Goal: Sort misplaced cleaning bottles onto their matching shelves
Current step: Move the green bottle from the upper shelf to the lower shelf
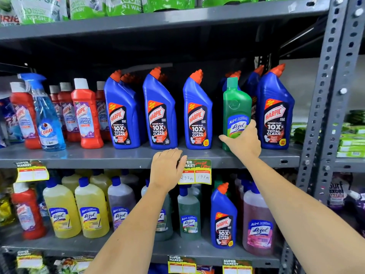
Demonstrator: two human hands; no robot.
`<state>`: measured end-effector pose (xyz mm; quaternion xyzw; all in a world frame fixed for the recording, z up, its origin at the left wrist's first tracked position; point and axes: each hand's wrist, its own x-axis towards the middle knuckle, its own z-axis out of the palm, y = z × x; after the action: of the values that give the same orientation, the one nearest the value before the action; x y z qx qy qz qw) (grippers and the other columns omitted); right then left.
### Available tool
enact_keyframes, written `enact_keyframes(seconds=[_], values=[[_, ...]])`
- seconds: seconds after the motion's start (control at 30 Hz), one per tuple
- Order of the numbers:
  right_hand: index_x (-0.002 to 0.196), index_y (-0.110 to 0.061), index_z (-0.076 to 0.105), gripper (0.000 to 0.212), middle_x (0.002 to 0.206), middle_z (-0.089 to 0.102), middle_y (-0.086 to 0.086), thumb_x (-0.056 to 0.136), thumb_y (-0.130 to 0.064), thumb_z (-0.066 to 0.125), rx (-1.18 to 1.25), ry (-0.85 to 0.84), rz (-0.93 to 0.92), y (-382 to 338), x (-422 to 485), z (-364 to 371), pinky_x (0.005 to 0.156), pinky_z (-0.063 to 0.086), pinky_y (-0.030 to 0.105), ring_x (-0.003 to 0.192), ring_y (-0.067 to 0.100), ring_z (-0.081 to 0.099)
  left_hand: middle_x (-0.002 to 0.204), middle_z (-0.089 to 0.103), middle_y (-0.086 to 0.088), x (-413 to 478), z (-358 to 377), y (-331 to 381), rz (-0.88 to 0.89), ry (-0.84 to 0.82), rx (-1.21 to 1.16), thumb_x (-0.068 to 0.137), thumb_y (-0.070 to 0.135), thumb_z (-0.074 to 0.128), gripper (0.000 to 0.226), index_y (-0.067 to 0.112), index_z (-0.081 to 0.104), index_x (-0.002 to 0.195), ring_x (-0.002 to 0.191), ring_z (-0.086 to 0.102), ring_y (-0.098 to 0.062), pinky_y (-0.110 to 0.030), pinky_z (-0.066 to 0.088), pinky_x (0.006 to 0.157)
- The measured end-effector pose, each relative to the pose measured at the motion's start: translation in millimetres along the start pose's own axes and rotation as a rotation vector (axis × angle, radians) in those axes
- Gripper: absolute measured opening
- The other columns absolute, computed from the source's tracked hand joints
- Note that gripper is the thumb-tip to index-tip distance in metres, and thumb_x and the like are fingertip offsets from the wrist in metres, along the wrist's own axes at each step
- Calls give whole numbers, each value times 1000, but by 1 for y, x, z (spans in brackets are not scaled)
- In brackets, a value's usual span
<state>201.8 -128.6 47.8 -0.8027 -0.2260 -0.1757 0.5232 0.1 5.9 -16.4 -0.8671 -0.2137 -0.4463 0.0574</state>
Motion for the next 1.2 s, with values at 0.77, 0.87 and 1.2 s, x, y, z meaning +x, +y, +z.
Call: enact_keyframes(seconds=[0.77, 0.87, 1.2], values=[[115, -38, 41, 90, 100, 58, -37, 43, -45, 94, 399, -7, -9, 90, -190, -10, 79, 44, 19, 88, -16, 58, 155, 31, -21, -162, 55, -40, 7, -131, -51, 98, 38, 42, 52, 8, 47, 142, 143, 26, -36, -49, 24, 114], [112, -42, 36, 93, 98, 56, -35, 38, -54, 91, 328, -78, 83, 109, -228, 29, 71, 40, 10, 82, -12, 57, 152, 40, -16, -220, 77, -57, 31, -430, 17, 98, 41, 35, 54, 11, 54, 138, 137, 42, -33, -47, 34, 110], [113, -38, 34, 93, 102, 67, -8, 39, -62, 85, 120, -303, 313, 145, -271, 131, 77, 53, 36, 97, 24, 68, 140, 57, -6, -283, 111, -90, 70, -977, 73, 93, 56, 31, 64, 17, 63, 131, 130, 49, -24, -45, 5, 111]])
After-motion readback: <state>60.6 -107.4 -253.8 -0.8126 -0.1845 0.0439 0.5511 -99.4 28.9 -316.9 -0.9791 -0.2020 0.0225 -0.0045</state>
